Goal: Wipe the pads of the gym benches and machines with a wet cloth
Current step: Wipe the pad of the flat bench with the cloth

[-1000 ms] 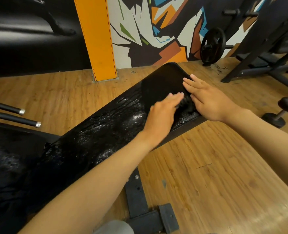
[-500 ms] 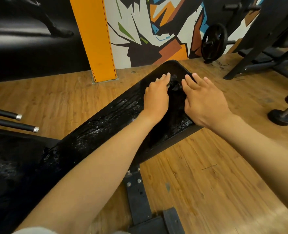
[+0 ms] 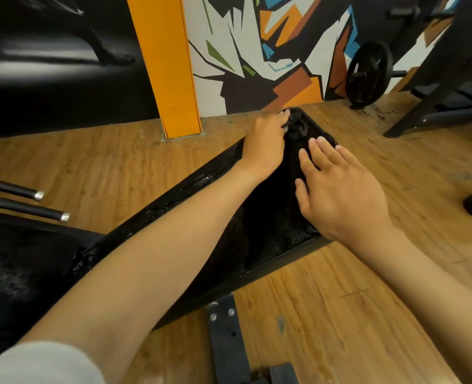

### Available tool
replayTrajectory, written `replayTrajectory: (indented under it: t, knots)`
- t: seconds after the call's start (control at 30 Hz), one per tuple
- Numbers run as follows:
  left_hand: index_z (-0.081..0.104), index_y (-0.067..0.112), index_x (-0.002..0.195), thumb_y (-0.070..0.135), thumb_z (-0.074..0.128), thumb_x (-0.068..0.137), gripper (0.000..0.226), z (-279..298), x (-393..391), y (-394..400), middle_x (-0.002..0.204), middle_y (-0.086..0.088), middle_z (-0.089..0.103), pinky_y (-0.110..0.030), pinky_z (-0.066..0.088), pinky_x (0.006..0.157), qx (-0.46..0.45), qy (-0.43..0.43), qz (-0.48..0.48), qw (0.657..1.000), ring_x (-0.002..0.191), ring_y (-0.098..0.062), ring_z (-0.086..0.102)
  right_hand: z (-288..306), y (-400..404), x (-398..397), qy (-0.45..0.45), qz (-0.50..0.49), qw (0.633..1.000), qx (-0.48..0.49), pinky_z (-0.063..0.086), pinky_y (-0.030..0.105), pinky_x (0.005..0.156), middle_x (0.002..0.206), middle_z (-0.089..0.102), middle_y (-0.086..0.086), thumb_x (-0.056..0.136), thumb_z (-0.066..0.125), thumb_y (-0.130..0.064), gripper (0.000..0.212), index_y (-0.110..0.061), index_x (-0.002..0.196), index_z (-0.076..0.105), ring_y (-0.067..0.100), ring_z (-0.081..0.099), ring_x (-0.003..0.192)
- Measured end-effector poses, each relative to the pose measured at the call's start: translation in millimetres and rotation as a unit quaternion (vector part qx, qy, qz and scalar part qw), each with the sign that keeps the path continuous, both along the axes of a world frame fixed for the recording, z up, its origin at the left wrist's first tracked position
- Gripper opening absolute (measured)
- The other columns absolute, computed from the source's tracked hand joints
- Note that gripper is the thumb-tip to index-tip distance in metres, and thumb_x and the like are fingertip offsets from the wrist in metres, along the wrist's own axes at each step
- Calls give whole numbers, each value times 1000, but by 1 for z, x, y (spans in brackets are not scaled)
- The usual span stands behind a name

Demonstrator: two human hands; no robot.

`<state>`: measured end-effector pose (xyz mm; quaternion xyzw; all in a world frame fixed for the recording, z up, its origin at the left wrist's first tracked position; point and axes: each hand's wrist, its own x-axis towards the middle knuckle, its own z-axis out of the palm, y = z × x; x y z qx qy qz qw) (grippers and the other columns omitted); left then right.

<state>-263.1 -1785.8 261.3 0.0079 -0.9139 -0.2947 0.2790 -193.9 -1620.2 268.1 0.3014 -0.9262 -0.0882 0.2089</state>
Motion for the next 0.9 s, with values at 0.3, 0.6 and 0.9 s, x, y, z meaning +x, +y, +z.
replayTrajectory:
  t: [0.3,0.6,0.9]
  knots:
    - [55,16,147,3,55,103,46,-25,43,11,148,-6,57,-35,34,119,42,53,-69,995,145,-20,43,4,0,3,-13,-16,999,-25,29,44,123,156,43,20,104,27,-37,61,-1,149,45,30,34,150]
    - [59,11,144,6,55,103,41,6,-22,5,137,-14,65,-28,42,109,84,8,-10,996,134,-29,56,4,0,4,-6,-79,989,-122,31,42,121,152,46,23,103,38,-37,60,5,144,49,32,39,146]
    - [52,18,149,8,55,105,46,-11,38,-3,147,-8,56,-31,33,120,31,-11,-104,994,146,-19,40,15,4,1,-69,-37,992,-102,27,42,122,152,45,23,103,38,-22,51,7,145,46,34,36,147]
